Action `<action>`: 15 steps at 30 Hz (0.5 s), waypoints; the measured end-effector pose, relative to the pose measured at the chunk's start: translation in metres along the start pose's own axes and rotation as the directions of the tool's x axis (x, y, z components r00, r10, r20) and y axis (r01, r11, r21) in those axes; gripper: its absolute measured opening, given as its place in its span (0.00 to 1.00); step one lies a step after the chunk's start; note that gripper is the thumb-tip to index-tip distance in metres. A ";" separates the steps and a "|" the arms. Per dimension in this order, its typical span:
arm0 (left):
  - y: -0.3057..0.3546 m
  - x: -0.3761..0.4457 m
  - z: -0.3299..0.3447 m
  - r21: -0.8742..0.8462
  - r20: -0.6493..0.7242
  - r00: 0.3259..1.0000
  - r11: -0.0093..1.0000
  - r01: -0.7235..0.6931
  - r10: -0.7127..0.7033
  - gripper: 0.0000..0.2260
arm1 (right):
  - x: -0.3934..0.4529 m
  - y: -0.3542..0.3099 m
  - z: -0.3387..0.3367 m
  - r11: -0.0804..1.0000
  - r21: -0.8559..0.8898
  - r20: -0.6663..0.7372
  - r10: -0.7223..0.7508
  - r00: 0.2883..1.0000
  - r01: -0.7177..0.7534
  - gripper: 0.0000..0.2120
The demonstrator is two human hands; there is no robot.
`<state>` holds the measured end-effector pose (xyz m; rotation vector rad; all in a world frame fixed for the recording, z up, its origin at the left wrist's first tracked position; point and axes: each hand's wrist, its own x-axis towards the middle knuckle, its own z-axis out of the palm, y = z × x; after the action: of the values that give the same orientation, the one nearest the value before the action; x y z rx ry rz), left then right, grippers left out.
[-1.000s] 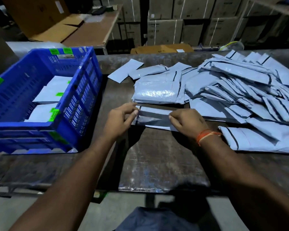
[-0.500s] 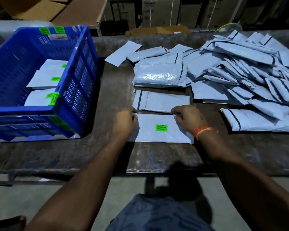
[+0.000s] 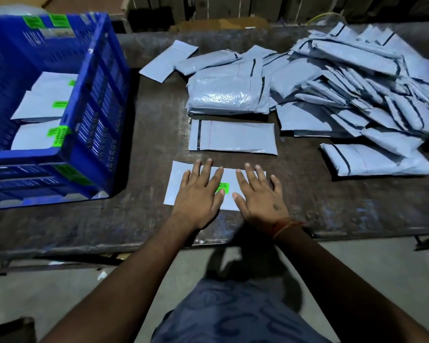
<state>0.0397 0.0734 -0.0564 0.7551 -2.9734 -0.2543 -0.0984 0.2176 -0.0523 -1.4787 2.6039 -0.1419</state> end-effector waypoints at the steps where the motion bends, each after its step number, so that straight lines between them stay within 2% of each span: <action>1: -0.001 -0.001 0.000 -0.003 -0.005 1.000 1.000 -0.003 0.003 0.26 | -0.001 0.002 0.000 1.000 0.007 -0.012 0.020 1.000 -0.020 0.36; 7: -0.036 -0.024 -0.009 -0.051 -0.029 0.992 0.991 0.125 -0.126 0.27 | -0.013 0.033 -0.005 0.983 -0.049 -0.056 0.175 0.983 -0.178 0.38; 9: -0.036 -0.029 -0.015 -0.065 -0.054 0.995 0.995 0.081 -0.085 0.28 | -0.012 0.025 -0.013 0.979 -0.023 -0.117 0.198 0.973 -0.202 0.37; 12: -0.025 -0.024 -0.017 -0.046 -0.055 0.994 0.994 -0.099 0.096 0.27 | -0.006 -0.012 -0.020 0.998 0.040 -0.170 0.046 0.984 -0.040 0.35; 15: -0.019 -0.017 -0.012 -0.087 -0.011 0.996 0.992 -0.095 0.094 0.27 | -0.002 -0.044 -0.009 0.996 0.080 -0.107 -0.042 0.993 0.051 0.35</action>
<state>0.0649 0.0629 -0.0480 0.6032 -2.9592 -0.3728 -0.0613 0.1967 -0.0370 -1.5436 2.6106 -0.3377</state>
